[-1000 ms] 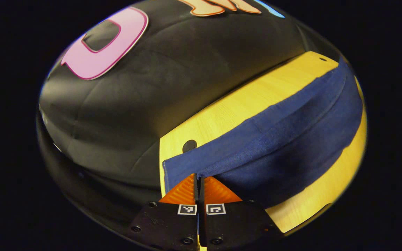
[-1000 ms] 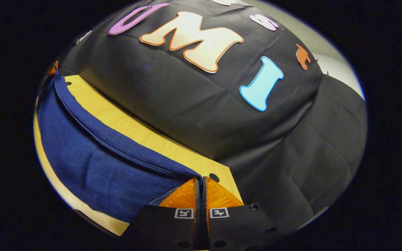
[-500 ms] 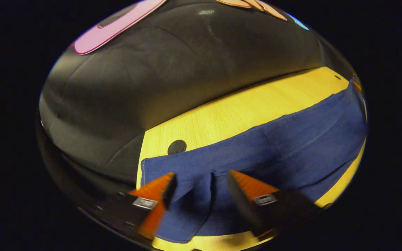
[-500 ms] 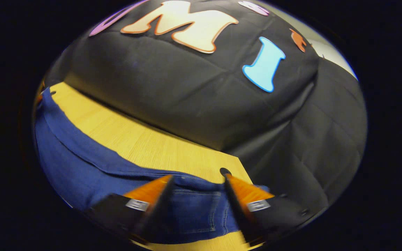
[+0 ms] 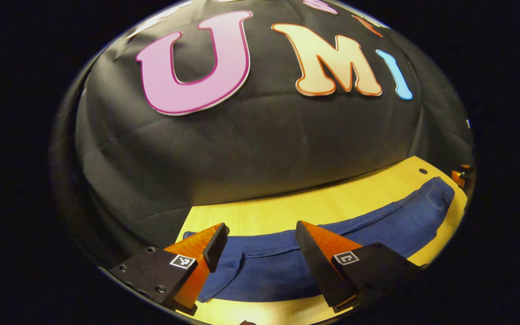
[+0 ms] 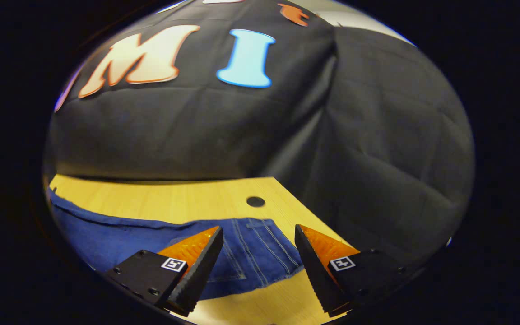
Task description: Grasp the waist and the cuffs of the jeans and fold them to make the two legs overlap; first hold the waist and fold one-third of the jeans toward the cuffs, then hold the cuffs and fold the remaining one-third in the same direction to finish folding.
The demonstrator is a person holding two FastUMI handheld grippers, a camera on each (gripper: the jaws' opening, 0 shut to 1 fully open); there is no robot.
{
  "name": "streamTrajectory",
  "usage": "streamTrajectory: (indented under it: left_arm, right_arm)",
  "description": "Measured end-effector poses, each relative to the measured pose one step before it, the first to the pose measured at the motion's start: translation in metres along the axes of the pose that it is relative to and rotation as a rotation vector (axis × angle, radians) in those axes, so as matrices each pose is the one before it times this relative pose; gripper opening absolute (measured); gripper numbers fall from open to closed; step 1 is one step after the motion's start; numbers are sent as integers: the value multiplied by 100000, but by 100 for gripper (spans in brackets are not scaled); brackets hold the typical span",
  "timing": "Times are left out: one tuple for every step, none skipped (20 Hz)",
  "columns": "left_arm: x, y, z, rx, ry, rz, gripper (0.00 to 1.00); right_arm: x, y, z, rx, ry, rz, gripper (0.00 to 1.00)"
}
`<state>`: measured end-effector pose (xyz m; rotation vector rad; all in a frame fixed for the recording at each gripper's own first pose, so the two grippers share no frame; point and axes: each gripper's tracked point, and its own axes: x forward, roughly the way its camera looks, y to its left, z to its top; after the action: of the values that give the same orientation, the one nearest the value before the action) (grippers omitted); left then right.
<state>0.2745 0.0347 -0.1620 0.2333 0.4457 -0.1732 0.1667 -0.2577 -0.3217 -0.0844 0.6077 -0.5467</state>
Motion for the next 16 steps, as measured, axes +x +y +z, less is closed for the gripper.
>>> streamTrajectory:
  left_arm:
    - [-1066,-30,915,-702,-1309,-712,95]
    - [-1299,308,852,-439,-804,303,95]
    - [-1502,-14,561,-629,-275,123,95]
    - [-757,-200,457,-1030,-777,-61,95]
    - [-846,26,583,-1159,-757,-81,95]
    - [-885,44,846,-1095,-511,-431,95]
    - [-554,201,756,-391,45,372,95]
    - [-247,393,505,515,342,1100,95]
    - [-31,51,86,491,622,1283,95]
    - [-209,65,229,29,622,1401,95]
    - [-321,1,152,-36,500,1200,95]
    - [-291,69,243,-240,243,1571,95]
    - [-412,85,-204,-326,553,1624,95]
    - [-464,404,-297,-576,380,1953,95]
    - [-366,324,-271,-755,-28,1025,95]
    - [-729,80,-326,-889,-225,568,95]
  right_arm:
    - [686,-1484,-1403,2987,3872,-1959,100]
    - [999,-1041,-1566,2454,3917,-1495,100]
    - [747,-1018,-1035,1907,3168,-856,99]
    - [548,-930,-1158,1483,3527,-864,99]
    - [507,-419,-624,1274,2340,437,99]
    - [678,-328,-837,1189,2496,485,100]
    - [723,152,-856,2049,3560,990,99]
    - [428,-152,-768,2566,3497,1217,100]
    - [369,209,-724,3532,3806,2055,100]
    - [312,542,-481,5018,2552,3612,99]
    - [267,626,153,3770,-856,3286,83]
    - [348,682,-99,244,537,3969,66]
    - [34,72,54,-734,-146,1512,50]
    - [-51,-191,349,709,445,893,34]
    - [-228,-66,296,1698,-785,417,25]
    - [-23,19,259,-178,-1741,-523,16]
